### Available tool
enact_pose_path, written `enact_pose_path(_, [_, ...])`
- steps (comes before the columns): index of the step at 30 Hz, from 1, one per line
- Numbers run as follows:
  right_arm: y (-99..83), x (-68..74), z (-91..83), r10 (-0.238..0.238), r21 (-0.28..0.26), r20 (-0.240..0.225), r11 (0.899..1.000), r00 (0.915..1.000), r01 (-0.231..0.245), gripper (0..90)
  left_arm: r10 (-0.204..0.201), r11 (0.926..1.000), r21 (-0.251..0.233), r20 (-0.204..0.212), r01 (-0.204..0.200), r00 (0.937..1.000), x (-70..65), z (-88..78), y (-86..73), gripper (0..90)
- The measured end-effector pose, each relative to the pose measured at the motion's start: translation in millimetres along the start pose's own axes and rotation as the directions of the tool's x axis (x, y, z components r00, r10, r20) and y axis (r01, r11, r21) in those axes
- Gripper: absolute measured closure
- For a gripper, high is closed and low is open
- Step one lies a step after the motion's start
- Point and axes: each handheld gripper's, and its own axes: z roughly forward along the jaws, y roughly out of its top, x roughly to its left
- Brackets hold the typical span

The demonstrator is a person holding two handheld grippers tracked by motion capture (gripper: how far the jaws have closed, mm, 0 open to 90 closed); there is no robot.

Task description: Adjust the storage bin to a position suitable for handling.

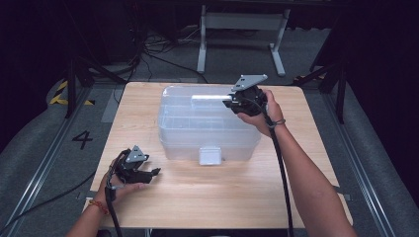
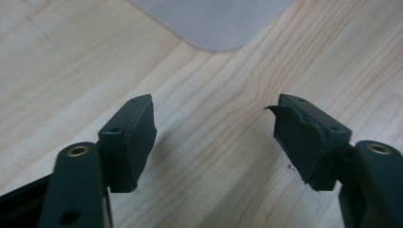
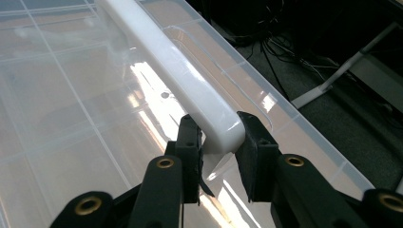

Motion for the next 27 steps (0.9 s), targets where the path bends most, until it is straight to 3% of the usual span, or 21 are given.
enact_pose_path(3, [1.0, -2.7, 0.2, 0.004, -0.003, -0.006, 1.000, 1.0000, -0.004, 72.8, 0.015, 0.9985, -0.052, -0.026, -0.016, 0.9995, 3.0, -10.4, 5.5, 39.9])
enact_pose_path(7, [4.0, -6.2, 0.3, 0.011, -0.001, -0.013, 1.000, 0.9999, -0.011, 72.8, -0.001, 0.9948, -0.102, -0.032, -0.002, 0.9995, 6.1, -21.7, 10.7, 47.9])
enact_pose_path(8, [4.5, -7.5, 0.4, 0.010, -0.001, -0.015, 1.000, 0.9998, -0.010, 72.8, 0.022, 0.9942, -0.104, -0.046, -0.026, 0.9987, 6.8, -24.5, 12.8, 50.4])
enact_pose_path(17, [10.3, -14.4, 0.7, 0.027, 0.010, -0.033, 1.000, 0.9991, -0.027, 72.7, 0.063, 0.9848, -0.157, -0.072, -0.074, 0.9954, 4.0, -44.6, 36.0, 65.8])
enact_pose_path(21, [12.5, -18.0, 1.1, 0.041, 0.013, -0.041, 0.999, 0.9983, -0.040, 72.7, 0.085, 0.9808, -0.170, -0.070, -0.096, 0.9939, -1.0, -43.5, 48.3, 70.8])
enact_pose_path(27, [15.3, -21.1, 1.5, 0.046, 0.017, -0.045, 0.999, 0.9979, -0.045, 72.5, 0.085, 0.9785, -0.183, -0.066, -0.096, 0.9942, -1.1, -42.7, 54.9, 75.3])
